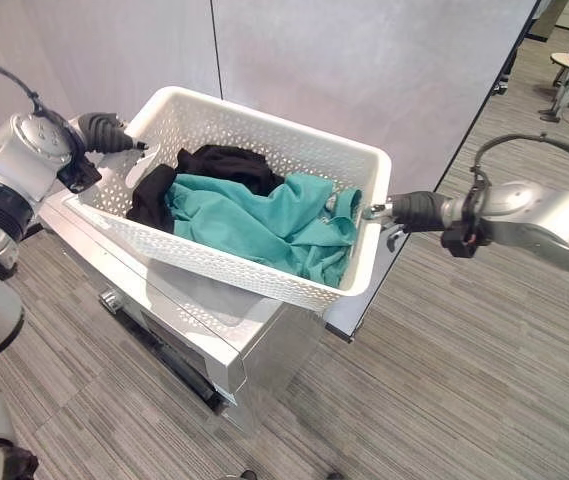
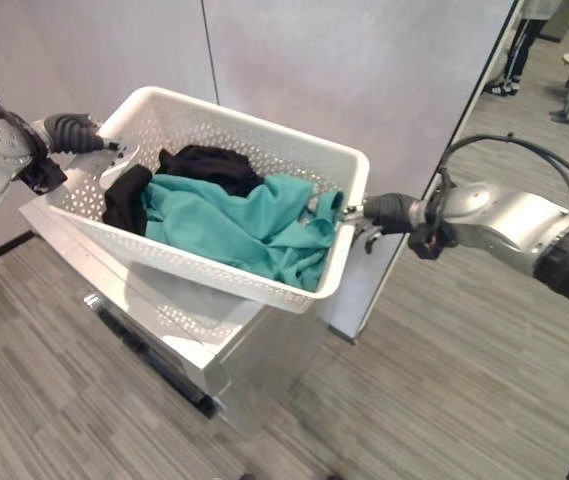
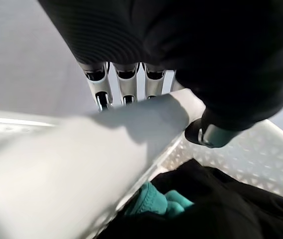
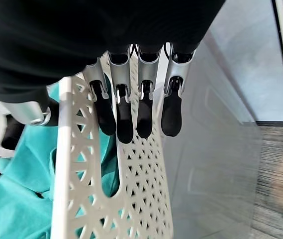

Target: Grab the laundry basket,head to the washer,open it,put in the laundry and shut it.

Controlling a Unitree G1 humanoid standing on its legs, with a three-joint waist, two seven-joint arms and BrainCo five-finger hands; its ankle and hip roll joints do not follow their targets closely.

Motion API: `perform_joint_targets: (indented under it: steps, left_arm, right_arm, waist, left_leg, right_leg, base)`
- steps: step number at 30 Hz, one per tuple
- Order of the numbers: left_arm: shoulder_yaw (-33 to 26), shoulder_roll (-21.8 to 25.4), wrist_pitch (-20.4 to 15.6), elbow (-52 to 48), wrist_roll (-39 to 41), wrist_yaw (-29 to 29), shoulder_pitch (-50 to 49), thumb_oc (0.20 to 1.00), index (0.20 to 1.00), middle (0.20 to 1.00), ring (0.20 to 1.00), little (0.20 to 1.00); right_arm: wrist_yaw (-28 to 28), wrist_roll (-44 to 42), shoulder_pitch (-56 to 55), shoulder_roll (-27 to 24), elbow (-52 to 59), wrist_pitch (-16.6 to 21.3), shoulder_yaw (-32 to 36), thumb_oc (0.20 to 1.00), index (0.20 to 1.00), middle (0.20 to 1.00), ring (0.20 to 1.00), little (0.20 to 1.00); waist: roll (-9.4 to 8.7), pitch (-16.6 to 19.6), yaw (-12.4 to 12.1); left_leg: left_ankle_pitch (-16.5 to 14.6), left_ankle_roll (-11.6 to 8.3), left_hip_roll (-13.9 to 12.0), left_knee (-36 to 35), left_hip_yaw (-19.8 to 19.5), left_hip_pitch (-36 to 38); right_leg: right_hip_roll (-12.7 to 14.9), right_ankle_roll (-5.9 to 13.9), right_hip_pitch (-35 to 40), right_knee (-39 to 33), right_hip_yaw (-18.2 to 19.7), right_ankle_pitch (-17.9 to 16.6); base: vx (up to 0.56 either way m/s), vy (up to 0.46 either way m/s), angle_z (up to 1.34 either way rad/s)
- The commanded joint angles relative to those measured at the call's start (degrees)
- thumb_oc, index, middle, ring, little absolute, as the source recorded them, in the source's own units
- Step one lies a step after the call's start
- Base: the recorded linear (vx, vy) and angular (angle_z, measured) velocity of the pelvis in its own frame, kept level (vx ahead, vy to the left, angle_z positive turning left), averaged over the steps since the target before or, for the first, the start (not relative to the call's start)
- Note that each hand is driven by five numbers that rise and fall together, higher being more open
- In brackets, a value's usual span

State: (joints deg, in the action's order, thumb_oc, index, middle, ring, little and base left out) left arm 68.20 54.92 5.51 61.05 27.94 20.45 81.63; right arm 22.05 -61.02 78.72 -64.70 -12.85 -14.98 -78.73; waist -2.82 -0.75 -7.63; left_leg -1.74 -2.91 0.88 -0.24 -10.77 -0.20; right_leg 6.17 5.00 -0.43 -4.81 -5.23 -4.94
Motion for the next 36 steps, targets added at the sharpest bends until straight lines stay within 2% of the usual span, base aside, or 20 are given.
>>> perform_joint_targets:
  steps: [1, 10, 12, 13, 14, 15, 16, 19, 25, 32, 35, 36]
  left_arm:
    - [-2.21, -3.59, -3.14, 7.09, -3.60, -4.86, 9.32, 0.200, 0.200, 0.200, 0.200, 0.200]
    - [-6.89, -7.41, -3.70, 12.95, -4.69, -8.50, 10.41, 0.200, 0.200, 0.200, 0.200, 0.200]
    - [-8.15, -8.30, -4.01, 13.83, -5.06, -9.95, 11.20, 0.200, 0.200, 0.200, 0.200, 0.200]
    - [-8.44, -8.38, -4.16, 14.09, -5.30, -10.14, 11.36, 0.388, 0.388, 0.388, 0.388, 0.388]
    - [-8.87, -8.25, -4.76, 13.75, -5.44, -11.06, 11.92, 0.388, 0.388, 0.388, 0.388, 0.388]
    - [-9.88, -8.21, -5.03, 14.14, -5.52, -12.36, 11.76, 0.859, 0.859, 0.859, 0.859, 0.859]
    - [-10.78, -8.26, -5.01, 14.78, -6.13, -13.03, 11.42, 1.000, 1.000, 1.000, 1.000, 1.000]
    - [-13.09, -8.30, -5.51, 15.28, -7.21, -15.06, 10.39, 1.000, 1.000, 1.000, 1.000, 1.000]
    - [-13.04, -7.27, -5.81, 15.96, -9.72, -16.07, 10.42, 1.000, 1.000, 1.000, 1.000, 1.000]
    - [-13.62, -4.67, -6.15, 14.76, -10.62, -17.24, 9.16, 1.000, 1.000, 1.000, 1.000, 1.000]
    - [-14.84, -2.03, -6.03, 13.83, -11.21, -17.35, 6.57, 1.000, 1.000, 1.000, 1.000, 1.000]
    - [-14.22, -0.59, -5.81, 12.83, -13.56, -16.51, 4.64, 1.000, 1.000, 1.000, 1.000, 1.000]
  right_arm:
    - [-1.23, -0.35, 7.18, 3.27, 1.00, 3.53, 6.81, 0.209, 0.209, 0.209, 0.209, 0.209]
    - [-2.32, -0.06, 8.12, 7.51, 2.96, 4.12, 8.34, 0.250, 0.250, 0.250, 0.250, 0.250]
    - [-2.68, -0.08, 8.11, 8.59, 3.31, 4.21, 8.85, 0.291, 0.291, 0.291, 0.291, 0.291]
    - [-2.74, -0.25, 8.03, 8.70, 3.74, 4.29, 9.13, 0.451, 0.451, 0.451, 0.451, 0.451]
    - [-2.82, -0.11, 8.22, 8.66, 4.39, 4.50, 9.24, 0.514, 0.514, 0.514, 0.514, 0.514]
    - [-3.08, -0.08, 8.39, 8.78, 5.00, 4.95, 9.37, 1.000, 1.000, 1.000, 1.000, 1.000]
    - [-3.50, -0.06, 8.49, 9.10, 4.87, 5.24, 9.77, 1.000, 1.000, 1.000, 1.000, 1.000]
    - [-4.03, 0.10, 8.80, 9.37, 5.16, 6.55, 10.90, 1.000, 1.000, 1.000, 1.000, 1.000]
    - [-4.75, 1.91, 9.64, 9.96, 2.86, 7.31, 10.86, 1.000, 1.000, 1.000, 1.000, 1.000]
    - [-5.65, 4.92, 10.52, 8.12, -0.51, 8.07, 10.98, 1.000, 1.000, 1.000, 1.000, 1.000]
    - [-7.13, 14.39, 12.61, 6.49, -5.80, 8.88, 11.16, 1.000, 1.000, 1.000, 1.000, 1.000]
    - [-7.06, 22.20, 14.64, 5.79, -9.13, 9.81, 10.29, 1.000, 1.000, 1.000, 1.000, 1.000]
  waist:
    - [-1.22, 1.37, -2.32]
    - [-2.98, -0.60, -2.91]
    - [-3.44, -1.03, -2.90]
    - [-3.61, -1.14, -2.83]
    - [-3.77, -1.23, -2.80]
    - [-3.92, -1.40, -2.72]
    - [-4.13, -1.54, -2.66]
    - [-4.50, -1.99, -2.05]
    - [-4.43, -2.02, -1.12]
    - [-3.53, -0.99, 0.98]
    - [-2.63, -0.46, 2.39]
    - [-2.07, -0.12, 3.00]
  left_leg:
    - [-1.37, 2.54, 1.14, -0.02, 3.05, -2.39]
    - [-1.35, 2.84, 1.33, 1.68, 3.45, -6.34]
    - [-1.47, 2.86, 1.34, 2.40, 3.58, -7.29]
    - [-1.53, 2.87, 1.33, 2.62, 3.67, -7.63]
    - [-1.61, 2.89, 1.28, 2.87, 3.78, -7.98]
    - [-1.76, 2.90, 1.32, 3.30, 3.84, -8.32]
    - [-1.88, 2.92, 1.40, 3.58, 3.90, -8.55]
    - [-2.29, 3.09, 1.61, 4.39, 4.21, -9.04]
    - [-2.74, 3.13, 1.63, 5.02, 4.87, -8.88]
    - [-2.91, 3.24, 1.48, 4.11, 5.96, -7.32]
    - [-2.72, 3.22, 1.17, 2.89, 7.02, -6.32]
    - [-2.67, 3.20, 0.97, 2.32, 7.70, -5.70]
  right_leg:
    - [3.98, 6.13, 3.78, 0.36, 4.08, 3.65]
    - [4.22, 6.84, 1.42, -0.19, 4.55, 1.39]
    - [4.36, 7.05, 0.90, -0.19, 4.78, 0.76]
    - [4.40, 7.06, 0.66, -0.19, 4.95, 0.59]
    - [4.41, 7.12, 0.49, -0.19, 5.04, 0.53]
    - [4.46, 7.17, 0.31, -0.19, 5.17, 0.34]
    - [4.48, 7.19, 0.20, -0.19, 5.36, 0.20]
    - [4.48, 7.12, -0.01, -0.19, 5.76, -0.12]
    - [4.40, 7.01, -0.01, -0.19, 6.43, -0.08]
    - [3.95, 6.70, 0.29, -0.19, 7.11, 0.68]
    - [3.81, 6.68, 0.08, -0.19, 7.67, 0.84]
    - [3.66, 6.71, -0.05, -0.19, 8.12, 0.91]
  base:
    - [0.00, 0.000, 0.00]
    - [-0.01, 0.007, 0.01]
    - [-0.01, 0.015, 0.00]
    - [0.00, 0.026, -0.03]
    - [0.00, 0.029, -0.04]
    - [0.00, 0.028, -0.04]
    - [0.00, 0.030, -0.05]
    - [0.01, 0.035, -0.11]
    - [0.00, 0.034, -0.04]
    - [0.00, 0.035, -0.11]
    - [-0.01, 0.044, -0.16]
    - [0.01, 0.039, -0.25]
